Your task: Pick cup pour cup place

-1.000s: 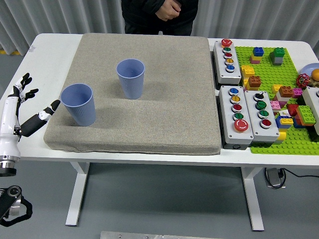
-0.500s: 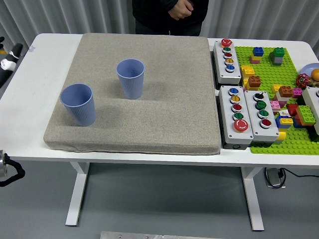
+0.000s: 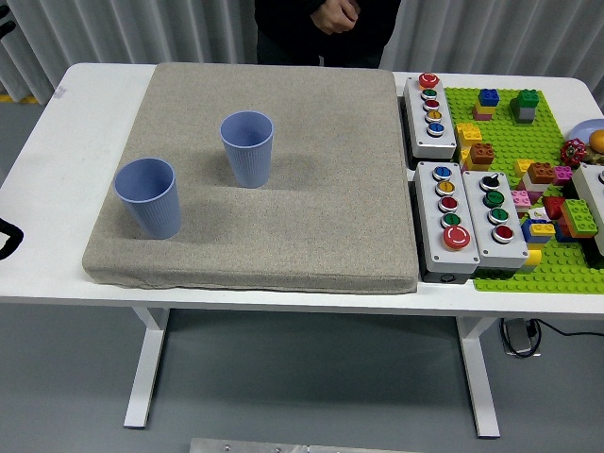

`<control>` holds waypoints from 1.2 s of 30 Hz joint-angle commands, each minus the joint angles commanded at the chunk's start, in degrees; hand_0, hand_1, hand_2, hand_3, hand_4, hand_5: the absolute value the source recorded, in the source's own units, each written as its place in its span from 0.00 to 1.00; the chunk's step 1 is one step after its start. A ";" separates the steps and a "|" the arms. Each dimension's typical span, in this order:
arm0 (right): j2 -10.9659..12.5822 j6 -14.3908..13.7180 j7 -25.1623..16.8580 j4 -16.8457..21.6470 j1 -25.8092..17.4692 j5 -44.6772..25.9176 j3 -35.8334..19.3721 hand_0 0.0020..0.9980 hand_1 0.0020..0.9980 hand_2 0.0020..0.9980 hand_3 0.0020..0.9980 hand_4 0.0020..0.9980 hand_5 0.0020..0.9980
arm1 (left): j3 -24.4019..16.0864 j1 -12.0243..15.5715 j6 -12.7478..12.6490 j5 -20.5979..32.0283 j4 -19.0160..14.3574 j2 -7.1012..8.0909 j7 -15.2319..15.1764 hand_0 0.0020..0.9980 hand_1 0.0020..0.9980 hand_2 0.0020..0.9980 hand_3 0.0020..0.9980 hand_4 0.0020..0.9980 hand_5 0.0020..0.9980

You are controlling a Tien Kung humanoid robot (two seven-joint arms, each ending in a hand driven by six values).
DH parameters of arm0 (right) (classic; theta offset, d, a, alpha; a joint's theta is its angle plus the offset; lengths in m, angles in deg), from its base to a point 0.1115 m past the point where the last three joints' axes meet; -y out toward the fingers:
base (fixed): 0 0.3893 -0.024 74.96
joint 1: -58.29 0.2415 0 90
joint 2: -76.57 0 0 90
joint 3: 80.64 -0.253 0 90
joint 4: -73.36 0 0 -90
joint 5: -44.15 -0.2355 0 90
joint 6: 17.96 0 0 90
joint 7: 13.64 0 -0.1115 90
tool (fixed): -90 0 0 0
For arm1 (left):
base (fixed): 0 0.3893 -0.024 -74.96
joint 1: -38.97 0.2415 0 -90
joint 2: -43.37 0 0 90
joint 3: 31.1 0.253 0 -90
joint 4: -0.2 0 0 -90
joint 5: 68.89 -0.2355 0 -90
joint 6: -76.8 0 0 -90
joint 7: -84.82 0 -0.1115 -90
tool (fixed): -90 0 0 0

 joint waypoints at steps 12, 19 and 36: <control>0.03 -0.63 0.00 0.07 -0.36 -0.70 0.98 0.69 0.64 0.59 0.59 0.00 0.13 | 3.39 -7.22 10.08 27.46 17.32 2.39 2.80 0.79 0.80 0.87 0.87 0.79 1.00; -0.04 -0.84 0.11 0.03 -0.77 -1.12 1.34 0.69 0.64 0.59 0.59 0.00 0.13 | 2.97 -6.83 9.70 31.32 20.02 2.20 2.33 0.80 0.81 0.88 0.88 0.79 1.00; -0.41 -0.80 0.47 0.01 -0.19 -1.44 1.07 0.69 0.64 0.59 0.59 0.00 0.14 | 0.63 -5.15 8.09 25.25 16.15 1.22 2.40 0.80 0.81 0.88 0.89 0.80 1.00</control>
